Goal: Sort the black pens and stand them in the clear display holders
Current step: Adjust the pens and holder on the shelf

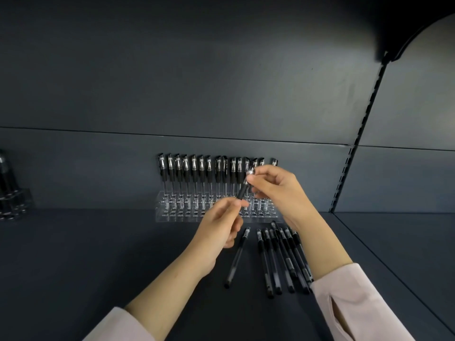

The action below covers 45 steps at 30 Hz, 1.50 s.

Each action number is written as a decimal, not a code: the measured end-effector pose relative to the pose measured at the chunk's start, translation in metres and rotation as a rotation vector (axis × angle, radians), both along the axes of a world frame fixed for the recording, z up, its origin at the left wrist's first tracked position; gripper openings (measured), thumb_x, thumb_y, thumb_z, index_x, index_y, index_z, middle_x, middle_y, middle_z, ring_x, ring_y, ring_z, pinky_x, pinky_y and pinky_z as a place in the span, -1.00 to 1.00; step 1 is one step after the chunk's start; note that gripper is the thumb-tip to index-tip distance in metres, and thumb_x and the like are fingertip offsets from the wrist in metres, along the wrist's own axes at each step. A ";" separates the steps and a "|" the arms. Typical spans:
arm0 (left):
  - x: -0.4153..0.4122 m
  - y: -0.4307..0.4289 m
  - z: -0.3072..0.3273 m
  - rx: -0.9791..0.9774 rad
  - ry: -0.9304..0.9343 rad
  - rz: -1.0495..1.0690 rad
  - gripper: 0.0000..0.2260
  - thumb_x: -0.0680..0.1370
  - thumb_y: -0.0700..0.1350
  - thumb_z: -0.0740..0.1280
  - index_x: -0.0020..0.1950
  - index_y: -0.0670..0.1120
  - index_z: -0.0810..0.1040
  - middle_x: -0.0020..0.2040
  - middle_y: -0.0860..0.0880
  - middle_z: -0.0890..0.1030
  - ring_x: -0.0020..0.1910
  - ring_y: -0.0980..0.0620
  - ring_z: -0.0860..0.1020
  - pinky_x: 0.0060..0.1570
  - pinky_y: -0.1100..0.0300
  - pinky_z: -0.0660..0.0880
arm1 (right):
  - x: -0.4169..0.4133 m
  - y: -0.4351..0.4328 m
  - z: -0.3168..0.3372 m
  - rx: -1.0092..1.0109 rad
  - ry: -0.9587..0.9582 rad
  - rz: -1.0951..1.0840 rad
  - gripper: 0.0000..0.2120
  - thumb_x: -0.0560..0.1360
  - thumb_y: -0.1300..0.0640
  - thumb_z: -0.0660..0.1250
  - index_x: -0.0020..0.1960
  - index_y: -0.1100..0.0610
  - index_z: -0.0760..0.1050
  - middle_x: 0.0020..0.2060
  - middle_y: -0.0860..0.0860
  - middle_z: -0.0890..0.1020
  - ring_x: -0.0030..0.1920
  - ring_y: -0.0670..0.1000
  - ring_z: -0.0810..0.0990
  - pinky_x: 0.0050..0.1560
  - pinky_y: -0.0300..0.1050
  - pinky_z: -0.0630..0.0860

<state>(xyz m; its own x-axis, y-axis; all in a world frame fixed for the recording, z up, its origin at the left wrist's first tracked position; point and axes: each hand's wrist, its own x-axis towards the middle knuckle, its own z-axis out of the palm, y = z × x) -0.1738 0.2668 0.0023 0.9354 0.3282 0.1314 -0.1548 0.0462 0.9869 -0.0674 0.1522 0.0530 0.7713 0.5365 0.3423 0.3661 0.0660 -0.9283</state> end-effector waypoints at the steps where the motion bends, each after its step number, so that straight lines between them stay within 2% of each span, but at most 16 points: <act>1: 0.000 -0.001 0.000 0.026 0.002 0.009 -0.80 0.66 0.00 0.18 0.08 0.02 0.59 -0.38 0.06 0.46 -0.48 0.13 0.31 -0.48 0.28 0.22 | 0.001 0.000 0.000 0.019 0.031 0.015 -0.89 0.49 0.21 0.41 0.01 0.19 0.57 -0.19 0.06 0.64 -0.21 -0.05 0.59 -0.11 -0.16 0.58; 4: 0.001 0.001 -0.003 0.258 0.037 0.114 -0.81 0.65 0.03 0.18 0.08 0.05 0.57 -0.22 0.11 0.56 -0.31 0.18 0.49 -0.28 0.33 0.39 | 0.007 -0.008 0.005 0.121 0.084 -0.004 -0.90 0.52 0.26 0.34 0.04 0.21 0.55 -0.15 0.08 0.68 -0.20 -0.03 0.62 -0.14 -0.19 0.59; 7: 0.003 0.005 -0.011 0.564 0.093 0.210 -0.83 0.64 0.01 0.22 0.18 0.02 0.50 -0.04 0.18 0.53 -0.09 0.28 0.50 -0.19 0.49 0.40 | 0.023 -0.028 0.009 0.262 0.001 -0.303 -0.85 0.53 0.27 0.33 0.06 0.10 0.48 -0.16 0.09 0.67 -0.23 0.00 0.66 -0.13 -0.16 0.61; 11: 0.006 0.008 -0.020 0.698 0.215 0.184 -0.75 0.65 -0.01 0.22 0.30 -0.01 0.46 0.05 0.13 0.53 -0.03 0.21 0.50 -0.21 0.51 0.35 | 0.036 -0.047 -0.001 0.317 -0.225 -0.703 -0.85 0.56 0.21 0.30 0.08 0.02 0.43 -0.18 -0.08 0.60 -0.15 -0.01 0.64 -0.01 -0.07 0.59; 13: 0.008 0.006 -0.022 0.711 0.238 0.158 -0.76 0.64 -0.02 0.23 0.30 -0.02 0.47 0.06 0.12 0.54 -0.03 0.21 0.50 -0.22 0.51 0.36 | 0.037 -0.045 -0.007 0.300 -0.295 -0.763 -0.85 0.57 0.20 0.28 0.12 0.05 0.43 -0.14 -0.09 0.58 -0.12 -0.04 0.61 -0.02 -0.20 0.53; 17: 0.010 0.003 -0.023 0.663 0.252 0.112 -0.79 0.64 -0.01 0.24 0.26 0.01 0.49 0.07 0.12 0.57 0.00 0.19 0.57 -0.17 0.47 0.40 | 0.043 -0.036 -0.014 0.228 -0.361 -0.729 -0.84 0.58 0.21 0.27 0.14 0.07 0.44 -0.09 -0.01 0.59 -0.11 -0.09 0.57 -0.12 -0.48 0.43; 22: 0.010 -0.001 -0.024 0.609 0.260 0.081 -0.83 0.63 -0.01 0.26 0.20 0.05 0.50 0.06 0.12 0.59 0.02 0.17 0.59 0.05 0.21 0.56 | 0.051 -0.030 -0.016 0.106 -0.415 -0.686 -0.83 0.57 0.21 0.28 0.16 0.09 0.47 -0.07 -0.02 0.60 -0.08 -0.06 0.58 -0.12 -0.49 0.44; 24: 0.009 -0.001 -0.023 0.603 0.266 0.077 -0.84 0.63 -0.02 0.26 0.19 0.05 0.50 0.07 0.12 0.59 0.03 0.16 0.59 0.09 0.16 0.56 | 0.055 -0.028 -0.017 0.038 -0.447 -0.662 -0.79 0.57 0.22 0.28 0.20 0.08 0.49 -0.06 -0.01 0.62 -0.08 -0.07 0.58 -0.05 -0.40 0.50; 26: 0.010 -0.001 -0.023 0.608 0.270 0.080 -0.85 0.63 -0.01 0.25 0.19 0.06 0.50 0.07 0.12 0.59 0.03 0.16 0.59 0.08 0.17 0.56 | 0.059 -0.025 -0.021 -0.059 -0.507 -0.628 -0.73 0.58 0.19 0.28 0.27 0.06 0.49 -0.03 -0.02 0.59 -0.09 -0.09 0.55 0.00 -0.25 0.52; 30: 0.010 -0.003 -0.023 0.606 0.279 0.084 -0.85 0.62 -0.02 0.26 0.18 0.05 0.51 0.06 0.12 0.59 0.04 0.17 0.59 0.10 0.18 0.55 | 0.065 -0.022 -0.030 -0.241 -0.559 -0.537 -0.58 0.60 0.16 0.25 0.43 -0.08 0.35 0.05 0.02 0.47 -0.09 -0.02 0.50 0.00 -0.21 0.41; 33: 0.008 -0.005 -0.022 0.606 0.290 0.083 -0.83 0.62 -0.02 0.26 0.20 0.03 0.52 0.06 0.13 0.59 0.05 0.18 0.58 0.11 0.19 0.54 | 0.068 -0.022 -0.030 -0.295 -0.553 -0.517 -0.56 0.59 0.16 0.26 0.45 -0.05 0.35 0.09 0.05 0.47 -0.02 0.03 0.52 0.09 -0.17 0.44; 37: 0.006 -0.010 -0.020 0.642 0.293 0.074 -0.78 0.63 -0.01 0.26 0.26 0.00 0.50 0.07 0.14 0.58 0.02 0.24 0.56 -0.06 0.44 0.46 | 0.067 -0.022 -0.030 -0.402 -0.504 -0.435 -0.51 0.60 0.14 0.24 0.49 -0.09 0.26 0.05 0.04 0.51 -0.08 0.00 0.49 -0.02 -0.28 0.34; 40: 0.004 -0.022 -0.015 0.644 0.321 0.067 -0.68 0.61 0.07 0.28 0.32 -0.02 0.45 0.10 0.14 0.54 -0.01 0.28 0.51 -0.17 0.52 0.40 | 0.066 -0.030 -0.025 -0.355 -0.415 -0.375 -0.48 0.60 0.11 0.25 0.51 -0.12 0.20 0.01 -0.02 0.57 -0.03 -0.01 0.51 0.03 -0.25 0.36; 41: 0.005 -0.028 -0.014 0.648 0.336 0.060 -0.59 0.59 0.13 0.28 0.36 -0.03 0.41 0.15 0.12 0.53 0.06 0.24 0.50 -0.08 0.48 0.42 | 0.065 -0.036 -0.023 -0.341 -0.379 -0.350 -0.47 0.60 0.10 0.24 0.51 -0.15 0.18 0.00 -0.04 0.58 -0.01 -0.02 0.51 0.03 -0.24 0.35; 43: 0.007 -0.043 -0.014 0.771 0.405 0.067 -0.38 0.52 0.30 0.26 0.45 -0.03 0.29 0.32 0.04 0.46 0.29 0.05 0.43 0.24 0.18 0.41 | 0.064 -0.052 -0.020 -0.350 -0.329 -0.316 -0.48 0.60 0.06 0.24 0.51 -0.18 0.17 0.02 -0.06 0.58 0.03 -0.04 0.51 0.03 -0.24 0.33; 45: 0.010 -0.064 -0.013 0.959 0.499 0.113 -0.18 0.44 0.45 0.19 0.52 -0.05 0.17 0.46 -0.02 0.34 0.44 -0.10 0.27 0.41 -0.03 0.24 | 0.063 -0.070 -0.020 -0.382 -0.308 -0.299 -0.51 0.60 0.04 0.24 0.49 -0.17 0.22 0.06 -0.04 0.57 0.00 -0.05 0.51 0.04 -0.23 0.32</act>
